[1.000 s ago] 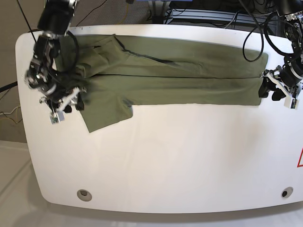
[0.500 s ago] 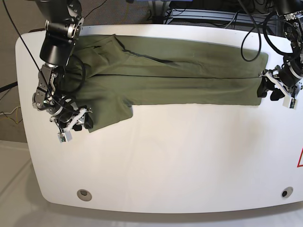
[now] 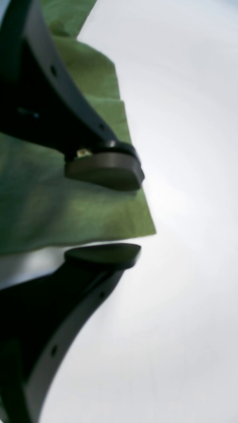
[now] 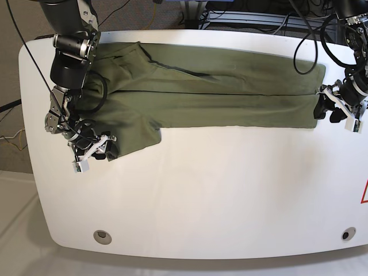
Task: Fold the T-shirt properly
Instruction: 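Move the right gripper to the sleeve end and grasp it, then lift the sleeve end with the right gripper and fold it over the shirt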
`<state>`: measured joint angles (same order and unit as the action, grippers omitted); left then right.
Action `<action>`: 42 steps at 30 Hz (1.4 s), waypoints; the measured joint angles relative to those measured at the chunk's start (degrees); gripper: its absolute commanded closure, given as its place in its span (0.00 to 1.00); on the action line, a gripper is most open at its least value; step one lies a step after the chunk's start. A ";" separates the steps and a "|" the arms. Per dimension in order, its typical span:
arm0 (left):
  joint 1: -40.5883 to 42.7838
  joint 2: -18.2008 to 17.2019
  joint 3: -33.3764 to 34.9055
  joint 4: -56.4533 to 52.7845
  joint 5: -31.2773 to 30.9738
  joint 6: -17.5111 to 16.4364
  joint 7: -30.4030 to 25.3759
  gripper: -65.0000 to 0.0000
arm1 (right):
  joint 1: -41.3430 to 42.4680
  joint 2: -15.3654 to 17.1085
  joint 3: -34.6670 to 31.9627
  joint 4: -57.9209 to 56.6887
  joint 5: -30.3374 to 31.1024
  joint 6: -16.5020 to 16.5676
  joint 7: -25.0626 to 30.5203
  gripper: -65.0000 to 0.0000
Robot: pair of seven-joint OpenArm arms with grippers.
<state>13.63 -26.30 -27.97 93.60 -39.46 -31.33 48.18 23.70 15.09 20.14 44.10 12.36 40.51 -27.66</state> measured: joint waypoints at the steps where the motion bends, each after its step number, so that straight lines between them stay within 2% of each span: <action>1: 0.02 0.02 0.00 0.00 0.07 0.02 0.00 0.51 | 0.02 0.04 0.00 -0.31 0.13 0.00 0.09 0.57; 5: 0.02 0.07 0.04 0.00 0.15 -0.02 0.13 0.51 | -0.09 0.13 -0.15 -0.39 0.55 0.00 0.28 0.59; 9: 0.00 0.04 0.02 0.00 0.17 0.02 0.11 0.51 | -0.44 0.04 -0.37 -0.15 0.66 -0.02 0.07 0.67; 15: -0.09 0.04 0.07 0.00 0.15 0.00 -0.04 0.51 | -1.05 -0.59 -0.37 1.36 2.03 -0.20 -2.40 0.95; 17: -0.13 0.04 0.07 -0.02 0.17 0.00 -0.04 0.51 | -1.14 -0.96 -0.37 1.92 2.03 -0.22 -3.39 1.00; 29: -0.31 0.07 0.39 -0.79 0.33 0.07 0.22 0.51 | -3.39 -3.54 -0.37 14.82 -0.59 -0.50 -13.42 1.00; 33: -0.24 0.04 0.26 -0.76 0.33 0.02 0.17 0.51 | -5.01 -3.15 -0.09 23.10 1.07 -0.63 -18.60 1.00; 37: 0.04 -0.09 0.15 -0.72 0.02 0.00 0.15 0.51 | -5.35 -2.38 0.28 28.48 3.91 -1.16 -20.15 1.00; 42: 0.04 -0.09 0.04 -0.72 0.17 0.22 0.07 0.51 | -7.39 -2.62 0.39 33.40 8.37 -0.83 -25.16 1.00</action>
<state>13.67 -26.39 -27.92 92.88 -39.29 -31.11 48.25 16.32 12.47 20.53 77.49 20.73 39.68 -52.82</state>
